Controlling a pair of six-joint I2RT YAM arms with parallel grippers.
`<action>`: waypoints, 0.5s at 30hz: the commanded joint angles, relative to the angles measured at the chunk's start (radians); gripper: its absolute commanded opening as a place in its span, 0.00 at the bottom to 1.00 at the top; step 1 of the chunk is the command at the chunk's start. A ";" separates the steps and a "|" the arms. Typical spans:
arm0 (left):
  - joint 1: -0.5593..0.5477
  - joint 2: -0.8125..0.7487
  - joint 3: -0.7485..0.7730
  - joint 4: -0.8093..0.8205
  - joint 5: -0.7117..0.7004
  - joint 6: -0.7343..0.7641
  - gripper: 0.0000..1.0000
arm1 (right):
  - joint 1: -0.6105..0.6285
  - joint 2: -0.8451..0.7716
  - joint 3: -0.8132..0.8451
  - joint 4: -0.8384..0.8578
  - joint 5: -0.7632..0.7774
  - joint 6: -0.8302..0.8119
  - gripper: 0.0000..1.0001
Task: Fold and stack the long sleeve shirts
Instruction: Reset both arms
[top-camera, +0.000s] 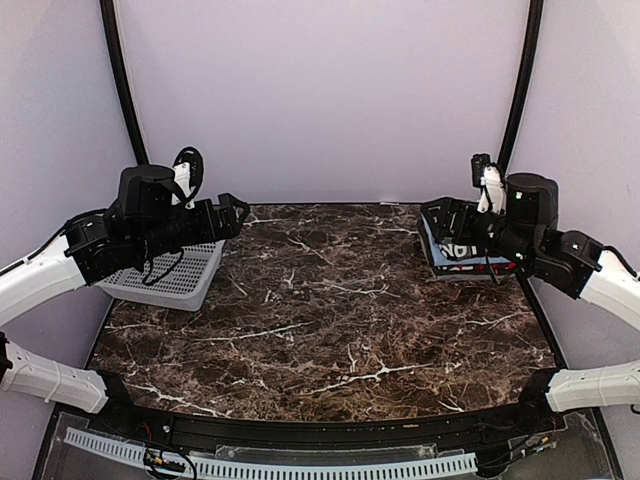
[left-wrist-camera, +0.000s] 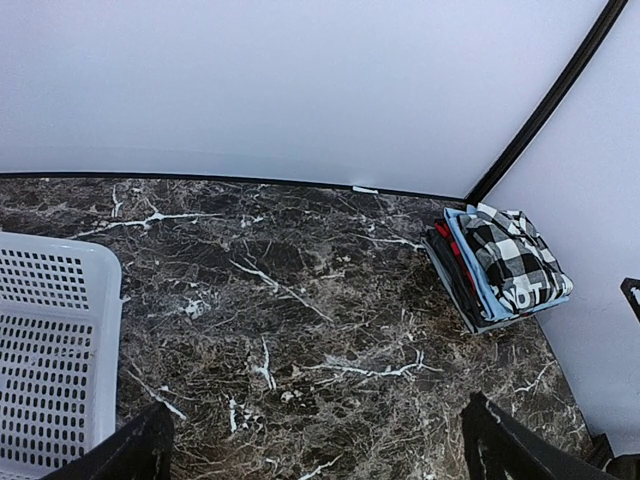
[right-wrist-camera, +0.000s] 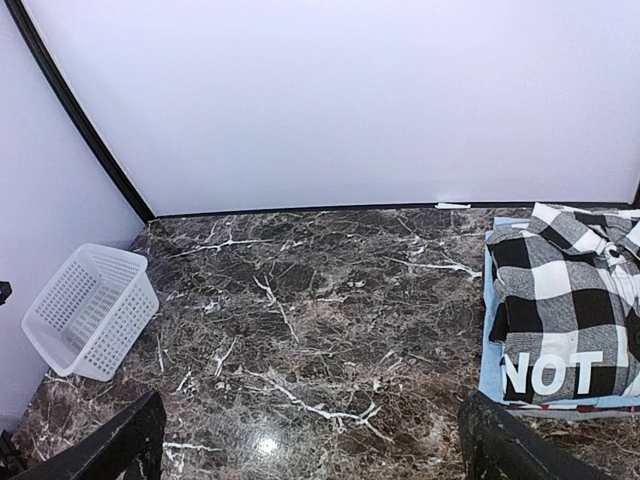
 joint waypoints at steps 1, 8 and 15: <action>0.004 -0.007 -0.013 0.021 -0.003 0.014 0.99 | 0.005 -0.004 0.005 0.036 -0.001 -0.010 0.99; 0.004 -0.025 -0.037 0.042 -0.009 0.015 0.99 | 0.005 -0.024 -0.016 0.059 0.011 0.002 0.99; 0.004 -0.028 -0.047 0.048 -0.007 0.013 0.99 | 0.005 -0.027 -0.015 0.051 0.016 0.011 0.99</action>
